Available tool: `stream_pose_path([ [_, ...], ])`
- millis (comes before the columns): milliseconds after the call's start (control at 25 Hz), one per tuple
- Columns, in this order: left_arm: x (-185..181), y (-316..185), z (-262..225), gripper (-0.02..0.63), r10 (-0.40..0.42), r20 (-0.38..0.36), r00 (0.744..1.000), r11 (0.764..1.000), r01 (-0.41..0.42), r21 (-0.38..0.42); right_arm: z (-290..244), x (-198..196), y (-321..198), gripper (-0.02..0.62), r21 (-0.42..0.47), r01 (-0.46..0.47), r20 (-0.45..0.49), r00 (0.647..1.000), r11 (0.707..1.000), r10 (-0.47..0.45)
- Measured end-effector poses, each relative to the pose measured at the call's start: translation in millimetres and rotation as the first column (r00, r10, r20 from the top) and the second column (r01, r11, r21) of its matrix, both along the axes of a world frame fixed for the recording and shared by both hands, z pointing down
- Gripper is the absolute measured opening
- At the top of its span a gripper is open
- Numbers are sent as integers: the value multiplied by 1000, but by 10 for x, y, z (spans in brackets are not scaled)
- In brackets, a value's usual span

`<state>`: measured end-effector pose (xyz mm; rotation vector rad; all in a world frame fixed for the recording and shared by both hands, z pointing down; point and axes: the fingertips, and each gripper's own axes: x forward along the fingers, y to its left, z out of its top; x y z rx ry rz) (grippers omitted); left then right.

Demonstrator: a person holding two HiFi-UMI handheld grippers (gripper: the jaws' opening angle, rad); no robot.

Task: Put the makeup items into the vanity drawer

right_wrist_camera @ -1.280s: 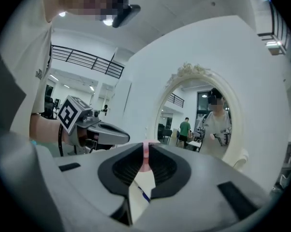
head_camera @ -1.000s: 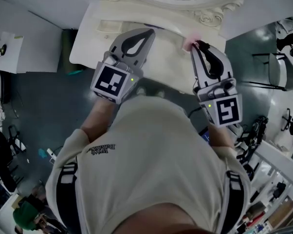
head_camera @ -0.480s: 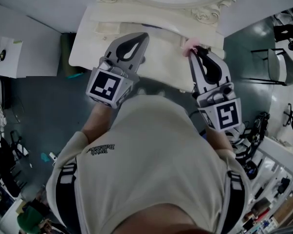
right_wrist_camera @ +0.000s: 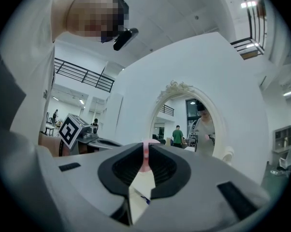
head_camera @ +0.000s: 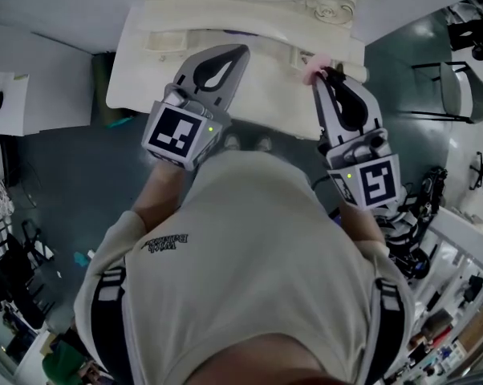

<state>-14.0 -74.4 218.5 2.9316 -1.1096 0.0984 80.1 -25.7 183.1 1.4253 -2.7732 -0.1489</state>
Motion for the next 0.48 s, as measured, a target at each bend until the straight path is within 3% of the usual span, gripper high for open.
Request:
stream_pose_path([
  [280,367,-181,151,14,66,34,997,998,-66,-6,100,319,-163,38,-31,-75,-15,997,997,75],
  [480,708,-364,486,14,120,69,990,991,-115,-73,336,622,-385,38,-73,-137,-55,990,988,133],
])
